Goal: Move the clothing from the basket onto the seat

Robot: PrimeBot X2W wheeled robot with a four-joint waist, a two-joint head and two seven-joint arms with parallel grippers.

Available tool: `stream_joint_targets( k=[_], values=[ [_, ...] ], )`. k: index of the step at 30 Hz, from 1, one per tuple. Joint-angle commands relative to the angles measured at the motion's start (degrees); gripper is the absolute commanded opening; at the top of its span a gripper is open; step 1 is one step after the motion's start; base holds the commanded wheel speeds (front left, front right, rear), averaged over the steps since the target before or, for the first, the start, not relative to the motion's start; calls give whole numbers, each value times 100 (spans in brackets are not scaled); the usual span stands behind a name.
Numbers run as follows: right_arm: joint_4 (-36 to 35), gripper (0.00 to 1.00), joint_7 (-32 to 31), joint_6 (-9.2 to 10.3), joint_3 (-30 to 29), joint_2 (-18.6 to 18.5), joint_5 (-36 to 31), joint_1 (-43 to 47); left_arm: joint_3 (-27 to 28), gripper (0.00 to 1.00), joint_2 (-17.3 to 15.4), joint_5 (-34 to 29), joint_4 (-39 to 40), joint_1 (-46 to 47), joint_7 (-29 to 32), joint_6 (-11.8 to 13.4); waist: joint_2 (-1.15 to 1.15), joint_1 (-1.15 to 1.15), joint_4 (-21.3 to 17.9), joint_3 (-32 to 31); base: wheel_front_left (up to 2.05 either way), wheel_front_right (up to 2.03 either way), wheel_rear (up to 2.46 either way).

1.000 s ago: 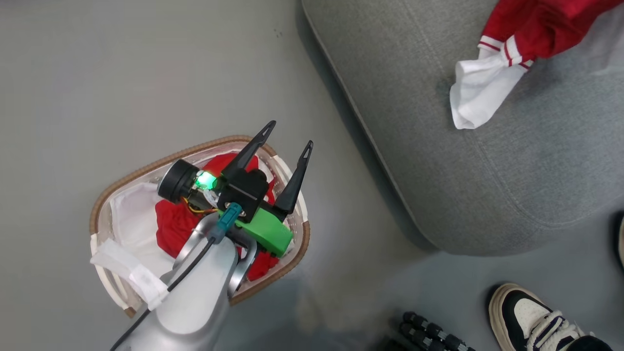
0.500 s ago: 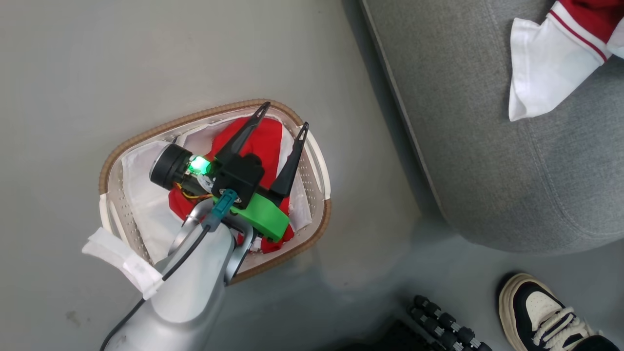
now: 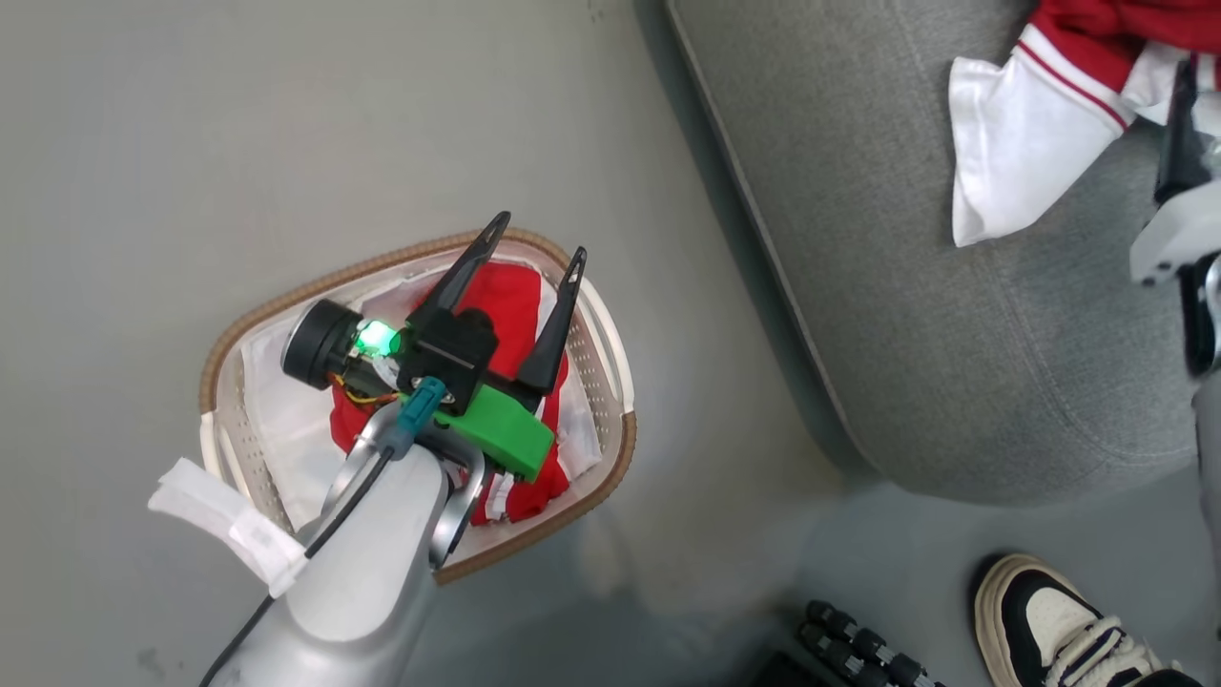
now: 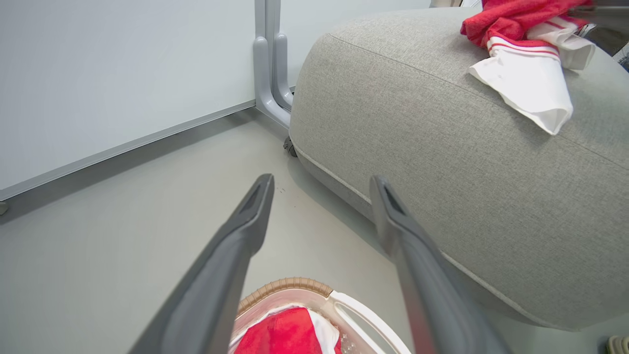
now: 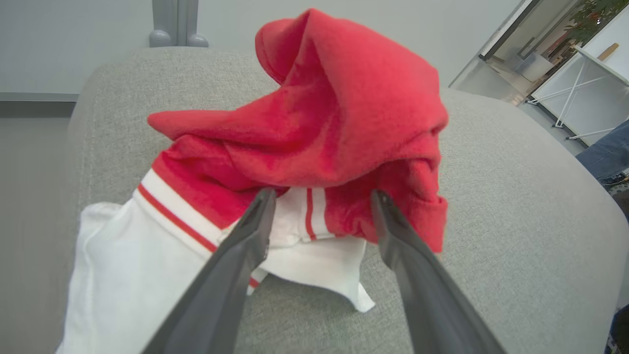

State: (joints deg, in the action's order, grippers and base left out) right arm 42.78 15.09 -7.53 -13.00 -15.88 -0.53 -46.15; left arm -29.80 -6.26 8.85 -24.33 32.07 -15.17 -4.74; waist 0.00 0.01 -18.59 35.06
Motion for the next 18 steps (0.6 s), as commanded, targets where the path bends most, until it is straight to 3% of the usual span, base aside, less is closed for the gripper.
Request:
stream_joint_targets(
  k=[1, 10, 18],
  values=[
    [-70, 100, 11, 8, 26, 5, 47, 226, 51, 100, -9, 25, -1, -101, 3, 35, 0, -1, -38, -206, 0, 0, 0],
    [-630, 100, 11, 8, 243, 139, 344, 1041, 501, 100, 22, 176, 81, -505, 3, 168, 0, -1, 71, -829, 0, 0, 0],
    [-1334, 100, 11, 8, 719, 289, 589, 1517, 1172, 100, 77, 250, 243, -912, 3, 324, 0, -1, 443, -1274, 0, 0, 0]
  ],
)
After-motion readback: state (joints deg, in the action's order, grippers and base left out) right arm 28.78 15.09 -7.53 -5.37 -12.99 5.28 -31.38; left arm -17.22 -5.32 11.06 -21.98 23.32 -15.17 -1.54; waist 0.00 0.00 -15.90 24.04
